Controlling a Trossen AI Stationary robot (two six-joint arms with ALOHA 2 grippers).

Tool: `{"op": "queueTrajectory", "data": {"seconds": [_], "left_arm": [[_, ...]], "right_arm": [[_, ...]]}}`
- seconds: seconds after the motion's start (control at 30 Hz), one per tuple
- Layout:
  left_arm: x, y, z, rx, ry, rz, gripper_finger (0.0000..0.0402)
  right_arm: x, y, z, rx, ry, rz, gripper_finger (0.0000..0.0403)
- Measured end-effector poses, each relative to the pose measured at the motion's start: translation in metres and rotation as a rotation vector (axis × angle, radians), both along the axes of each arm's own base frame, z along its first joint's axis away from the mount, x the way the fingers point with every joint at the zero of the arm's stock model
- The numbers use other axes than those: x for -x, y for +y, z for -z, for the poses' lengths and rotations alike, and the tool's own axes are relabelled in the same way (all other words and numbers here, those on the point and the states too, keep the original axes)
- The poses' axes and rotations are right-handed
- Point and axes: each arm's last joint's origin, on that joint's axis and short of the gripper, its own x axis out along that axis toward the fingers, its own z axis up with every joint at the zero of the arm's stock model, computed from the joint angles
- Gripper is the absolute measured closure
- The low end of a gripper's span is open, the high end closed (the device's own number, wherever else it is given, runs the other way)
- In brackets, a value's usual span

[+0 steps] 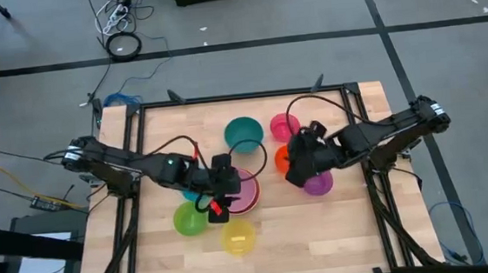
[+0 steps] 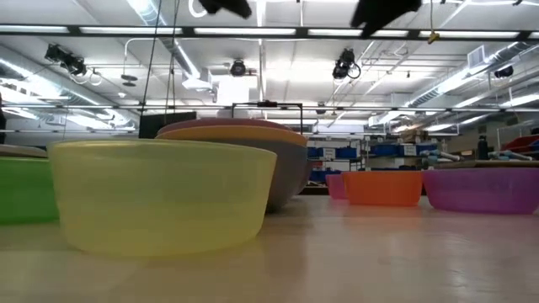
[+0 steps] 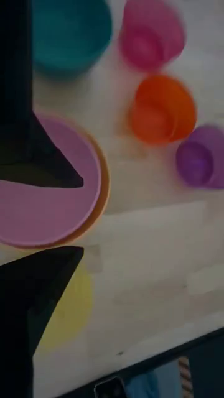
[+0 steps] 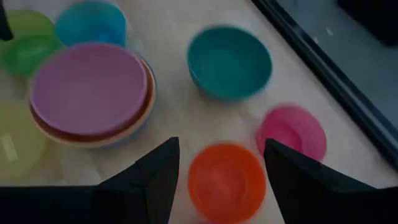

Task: Nest bowls inside each other
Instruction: Stack the dark green bowl on top of the pink bowl

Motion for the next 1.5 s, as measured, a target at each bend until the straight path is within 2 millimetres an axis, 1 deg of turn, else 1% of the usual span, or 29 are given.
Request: {"op": "queueTrajectory", "data": {"seconds": [0.1, 0.23, 0.33, 0.4, 0.5, 0.6, 0.73, 0.83, 1.0, 1.07, 1.2, 1.5], "left_arm": [[0.005, 0.0, -0.025, -0.078, -0.027, -0.042, 0.023], [0.016, -0.002, -0.056, -0.211, -0.083, -0.148, 0.0229], [0.025, -0.004, -0.071, -0.277, -0.101, -0.219, 0.0229], [0.031, -0.006, -0.077, -0.306, -0.101, -0.239, 0.0229], [0.036, -0.008, -0.08, -0.329, -0.096, -0.267, 0.0229], [0.039, -0.009, -0.079, -0.332, -0.086, -0.283, 0.0229], [0.041, -0.01, -0.076, -0.324, -0.072, -0.304, 0.0229], [0.042, -0.01, -0.075, -0.316, -0.061, -0.321, 0.0229], [0.043, -0.009, -0.075, -0.319, -0.057, -0.327, 0.0229], [0.043, -0.009, -0.075, -0.329, -0.063, -0.333, 0.0229], [0.043, -0.008, -0.075, -0.345, -0.071, -0.346, 0.0229], [0.042, -0.008, -0.076, -0.347, -0.074, -0.348, 0.0229]], "right_arm": [[-0.013, -0.015, -0.006, 0.017, -0.044, -0.07, 0.0182], [-0.028, -0.045, -0.012, 0.047, -0.092, -0.131, 0.0182], [-0.043, -0.07, -0.007, 0.036, -0.1, -0.15, 0.0182], [-0.057, -0.087, 0.003, 0.025, -0.089, -0.162, 0.0181], [-0.08, -0.11, 0.025, -0.01, -0.088, -0.171, 0.018], [-0.105, -0.13, 0.051, -0.066, -0.109, -0.177, 0.0178], [-0.129, -0.151, 0.087, -0.143, -0.126, -0.154, 0.0179], [-0.141, -0.161, 0.112, -0.207, -0.113, -0.126, 0.0179], [-0.157, -0.166, 0.132, -0.325, -0.096, -0.148, 0.0174], [-0.161, -0.166, 0.138, -0.367, -0.08, -0.161, 0.0171], [-0.169, -0.168, 0.141, -0.409, -0.055, -0.15, 0.0168], [-0.177, -0.17, 0.158, -0.443, 0.018, -0.107, 0.017]]}}
